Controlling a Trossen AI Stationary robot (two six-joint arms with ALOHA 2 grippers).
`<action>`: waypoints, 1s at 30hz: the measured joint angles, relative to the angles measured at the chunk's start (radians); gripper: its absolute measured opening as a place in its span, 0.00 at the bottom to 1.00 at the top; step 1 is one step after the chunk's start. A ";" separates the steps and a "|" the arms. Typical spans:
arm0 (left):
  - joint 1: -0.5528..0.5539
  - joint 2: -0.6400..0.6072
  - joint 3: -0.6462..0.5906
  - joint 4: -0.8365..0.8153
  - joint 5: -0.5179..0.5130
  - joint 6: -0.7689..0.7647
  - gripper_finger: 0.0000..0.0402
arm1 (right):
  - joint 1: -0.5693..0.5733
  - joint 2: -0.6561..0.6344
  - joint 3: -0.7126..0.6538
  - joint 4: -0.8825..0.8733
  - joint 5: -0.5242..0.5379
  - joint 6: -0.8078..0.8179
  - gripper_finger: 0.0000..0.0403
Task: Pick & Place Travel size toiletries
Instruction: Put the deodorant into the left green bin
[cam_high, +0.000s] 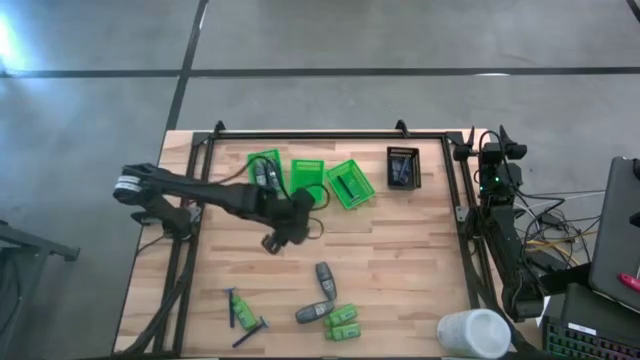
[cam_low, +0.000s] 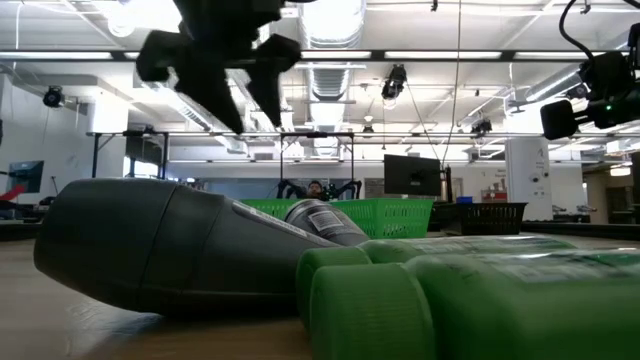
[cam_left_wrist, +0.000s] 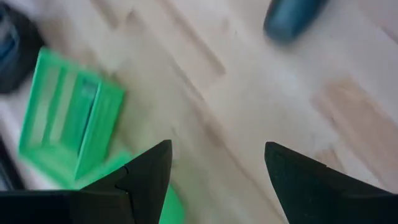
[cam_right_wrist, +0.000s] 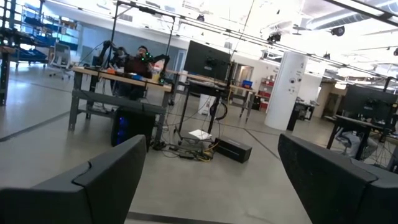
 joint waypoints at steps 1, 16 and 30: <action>-0.004 0.016 0.000 0.035 0.020 0.001 0.65 | 0.000 0.000 0.000 0.000 0.000 0.000 0.90; -0.075 0.198 0.073 0.208 0.291 0.041 0.65 | 0.000 0.000 0.000 0.000 0.000 0.000 0.90; -0.121 0.303 0.067 0.263 0.292 0.125 0.65 | 0.000 0.000 0.000 0.000 0.000 0.000 0.90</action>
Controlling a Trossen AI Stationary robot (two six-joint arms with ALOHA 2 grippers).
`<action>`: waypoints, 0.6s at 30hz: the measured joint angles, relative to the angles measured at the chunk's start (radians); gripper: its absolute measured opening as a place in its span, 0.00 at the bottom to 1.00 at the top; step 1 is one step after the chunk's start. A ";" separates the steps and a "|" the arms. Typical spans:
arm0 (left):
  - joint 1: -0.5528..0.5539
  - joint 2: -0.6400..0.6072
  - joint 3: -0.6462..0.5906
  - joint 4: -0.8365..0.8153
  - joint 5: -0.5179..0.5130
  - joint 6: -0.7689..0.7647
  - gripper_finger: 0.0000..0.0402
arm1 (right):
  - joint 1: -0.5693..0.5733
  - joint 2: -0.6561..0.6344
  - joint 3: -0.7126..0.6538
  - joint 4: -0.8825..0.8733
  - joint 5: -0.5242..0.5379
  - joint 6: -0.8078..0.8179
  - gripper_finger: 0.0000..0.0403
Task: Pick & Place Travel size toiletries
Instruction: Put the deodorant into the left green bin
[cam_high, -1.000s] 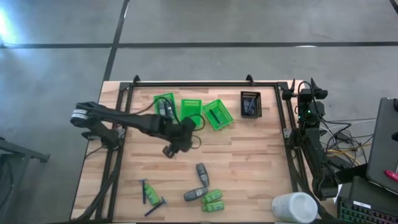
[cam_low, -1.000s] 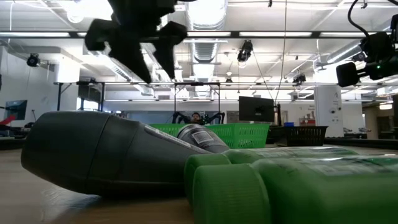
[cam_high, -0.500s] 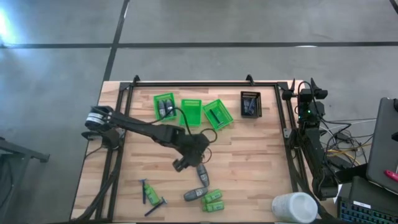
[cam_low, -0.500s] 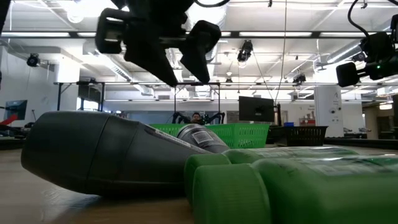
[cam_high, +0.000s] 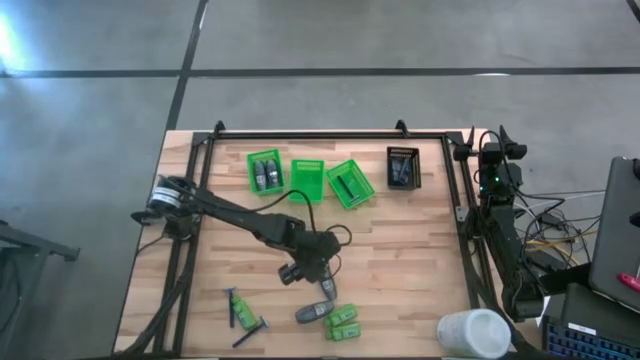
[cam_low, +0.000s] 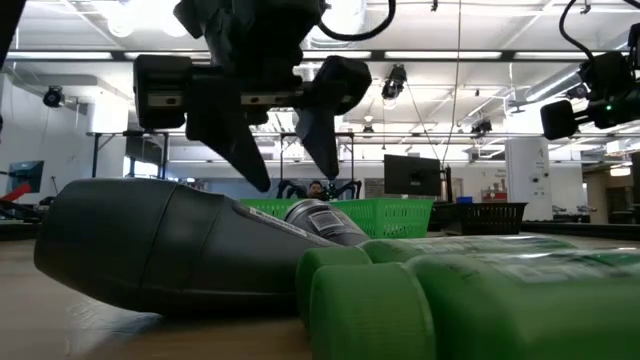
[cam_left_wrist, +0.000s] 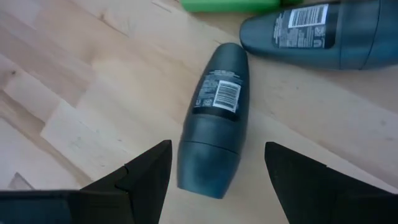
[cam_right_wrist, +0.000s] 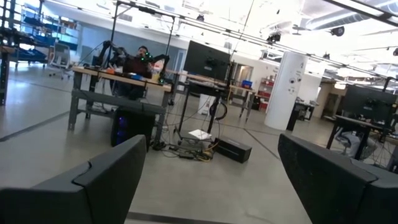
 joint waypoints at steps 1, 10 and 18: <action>0.000 0.000 0.000 -0.001 0.000 0.003 0.65 | 0.000 0.000 0.000 0.000 0.000 0.000 0.90; -0.011 0.022 0.029 0.063 -0.036 0.013 0.65 | 0.000 0.000 0.000 0.000 0.000 0.000 0.90; -0.022 0.056 0.035 0.037 -0.032 0.021 0.65 | 0.000 0.000 0.000 0.000 0.000 0.000 0.90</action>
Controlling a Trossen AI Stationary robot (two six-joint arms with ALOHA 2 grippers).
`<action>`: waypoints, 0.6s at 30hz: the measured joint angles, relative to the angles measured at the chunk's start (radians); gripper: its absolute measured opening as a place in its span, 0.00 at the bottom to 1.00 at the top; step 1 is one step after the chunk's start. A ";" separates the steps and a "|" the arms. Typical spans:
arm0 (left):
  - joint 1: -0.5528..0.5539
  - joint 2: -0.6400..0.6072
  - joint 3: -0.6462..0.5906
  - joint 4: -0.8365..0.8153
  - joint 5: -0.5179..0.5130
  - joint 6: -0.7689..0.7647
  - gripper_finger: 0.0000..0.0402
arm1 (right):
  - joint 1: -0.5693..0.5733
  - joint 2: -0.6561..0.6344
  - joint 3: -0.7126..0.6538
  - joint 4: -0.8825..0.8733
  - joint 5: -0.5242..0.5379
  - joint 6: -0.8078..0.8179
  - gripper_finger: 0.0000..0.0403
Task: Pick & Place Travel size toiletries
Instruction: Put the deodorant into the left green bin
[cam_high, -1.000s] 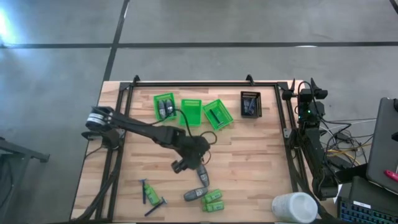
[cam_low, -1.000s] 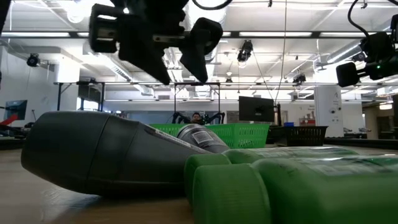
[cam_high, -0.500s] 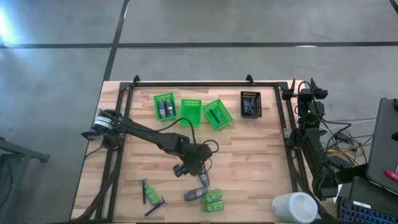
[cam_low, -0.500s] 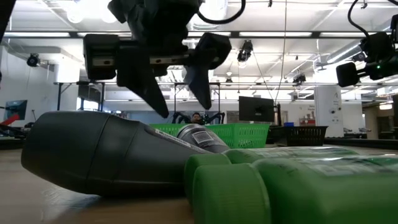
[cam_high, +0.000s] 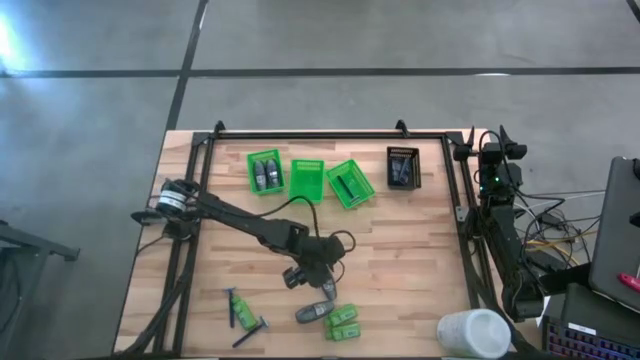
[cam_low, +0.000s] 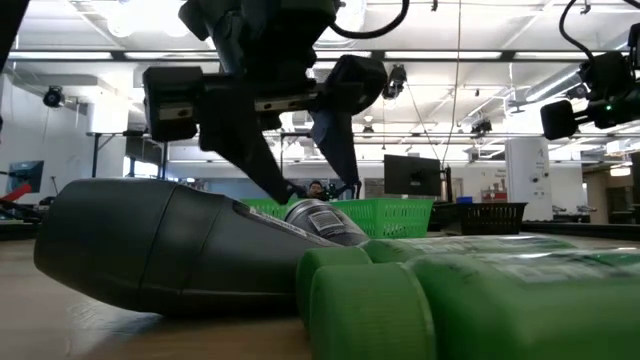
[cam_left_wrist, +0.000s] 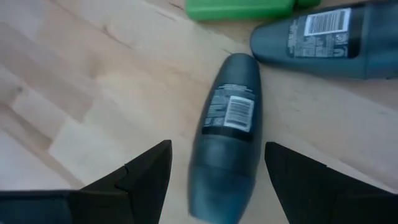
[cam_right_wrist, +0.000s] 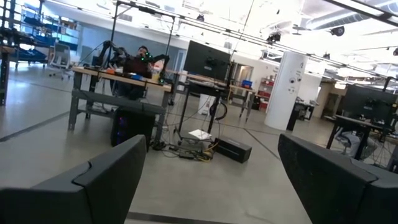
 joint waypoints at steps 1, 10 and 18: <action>0.000 0.007 0.000 0.001 0.000 0.000 0.65 | 0.000 0.000 0.000 0.000 0.000 0.000 0.90; 0.001 0.056 0.001 -0.011 0.000 0.000 0.65 | 0.000 0.000 0.000 0.000 0.000 0.000 0.90; 0.001 0.056 -0.002 -0.011 0.007 -0.023 0.65 | 0.000 0.000 0.000 0.000 0.000 0.000 0.90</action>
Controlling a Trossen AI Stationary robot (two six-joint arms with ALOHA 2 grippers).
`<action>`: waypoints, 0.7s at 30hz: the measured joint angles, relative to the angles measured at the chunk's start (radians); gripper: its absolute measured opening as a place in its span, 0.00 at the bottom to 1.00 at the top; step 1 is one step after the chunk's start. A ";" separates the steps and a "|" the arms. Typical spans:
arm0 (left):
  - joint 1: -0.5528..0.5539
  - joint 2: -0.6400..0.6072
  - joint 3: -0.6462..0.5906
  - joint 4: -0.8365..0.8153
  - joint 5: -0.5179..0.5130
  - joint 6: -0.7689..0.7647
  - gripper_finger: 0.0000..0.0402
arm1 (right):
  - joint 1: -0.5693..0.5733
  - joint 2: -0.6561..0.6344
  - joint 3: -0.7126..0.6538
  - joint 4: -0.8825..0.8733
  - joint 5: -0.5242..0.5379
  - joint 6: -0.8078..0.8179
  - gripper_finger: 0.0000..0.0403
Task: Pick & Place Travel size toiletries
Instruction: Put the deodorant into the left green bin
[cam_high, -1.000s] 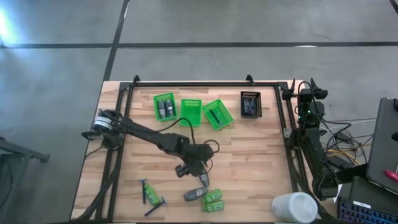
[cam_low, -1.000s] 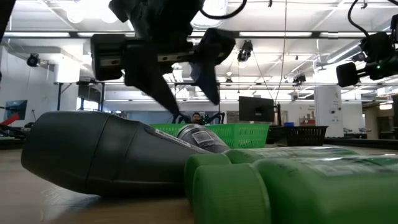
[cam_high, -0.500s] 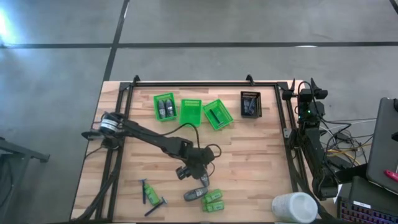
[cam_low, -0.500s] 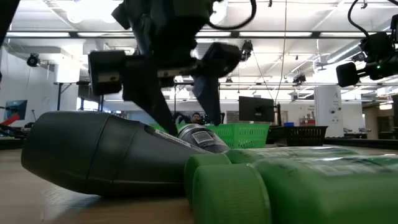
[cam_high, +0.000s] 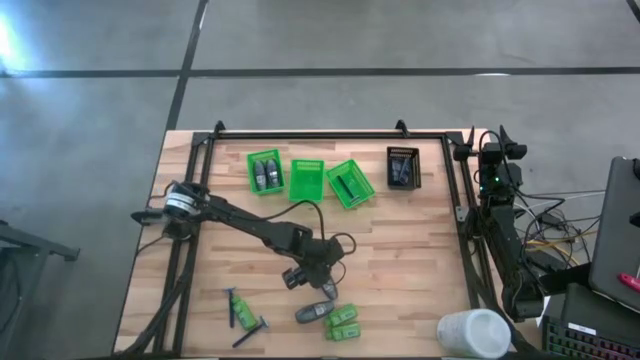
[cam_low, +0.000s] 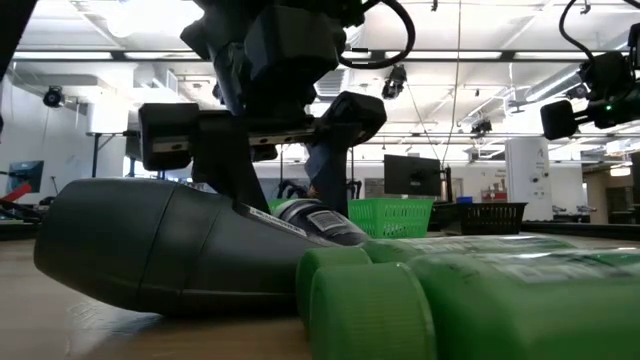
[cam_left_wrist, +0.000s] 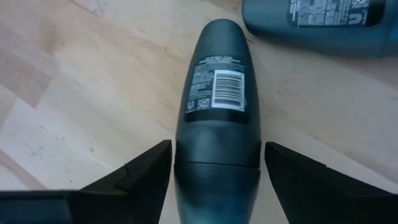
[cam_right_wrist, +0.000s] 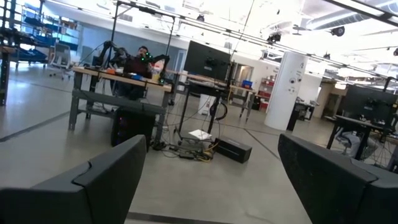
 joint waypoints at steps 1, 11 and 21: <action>0.000 0.000 0.000 0.000 0.006 -0.004 0.65 | 0.000 0.000 0.000 0.000 0.000 0.000 0.90; 0.000 0.002 -0.002 0.001 0.031 -0.041 0.53 | 0.000 0.000 0.000 0.000 0.000 0.000 0.90; 0.002 -0.029 -0.002 -0.043 -0.106 -0.213 0.51 | 0.000 0.000 0.000 0.000 0.000 0.000 0.90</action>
